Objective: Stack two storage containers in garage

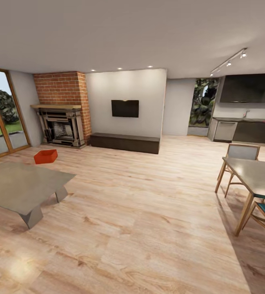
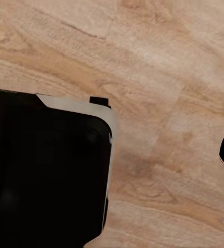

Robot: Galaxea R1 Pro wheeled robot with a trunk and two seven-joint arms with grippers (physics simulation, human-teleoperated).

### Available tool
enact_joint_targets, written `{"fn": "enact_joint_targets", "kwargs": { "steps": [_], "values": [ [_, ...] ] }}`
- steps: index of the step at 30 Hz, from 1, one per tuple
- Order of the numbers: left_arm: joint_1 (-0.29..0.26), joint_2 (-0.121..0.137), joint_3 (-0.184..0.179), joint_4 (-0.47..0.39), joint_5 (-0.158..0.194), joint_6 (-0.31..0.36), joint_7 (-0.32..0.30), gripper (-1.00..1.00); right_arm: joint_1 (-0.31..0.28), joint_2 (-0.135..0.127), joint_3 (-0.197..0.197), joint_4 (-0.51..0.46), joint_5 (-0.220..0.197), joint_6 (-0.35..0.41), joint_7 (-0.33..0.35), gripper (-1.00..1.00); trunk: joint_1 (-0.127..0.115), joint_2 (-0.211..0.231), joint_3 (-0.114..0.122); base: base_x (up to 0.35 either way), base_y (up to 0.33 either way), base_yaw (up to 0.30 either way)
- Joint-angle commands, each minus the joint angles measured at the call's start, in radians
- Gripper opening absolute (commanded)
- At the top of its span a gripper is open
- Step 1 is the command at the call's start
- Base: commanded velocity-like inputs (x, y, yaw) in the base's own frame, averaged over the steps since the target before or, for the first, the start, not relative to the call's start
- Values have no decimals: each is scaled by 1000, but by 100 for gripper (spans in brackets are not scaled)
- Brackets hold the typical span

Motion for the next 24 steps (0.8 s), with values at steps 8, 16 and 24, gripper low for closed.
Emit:
{"fn": "enact_joint_targets", "kwargs": {
  "steps": [8,16,24],
  "values": [
    [0,0,2,0,4,2,1,100,-1,0,10,3,3,-4,-9,100,1,0,0,329,0,0],
    [0,0,1,0,5,-7,1,100,-1,0,12,3,8,-6,-12,100,1,0,0,329,0,0],
    [0,-1,1,0,5,-9,1,100,-1,0,13,3,11,-9,-12,100,1,0,0,329,0,0]
  ]
}}
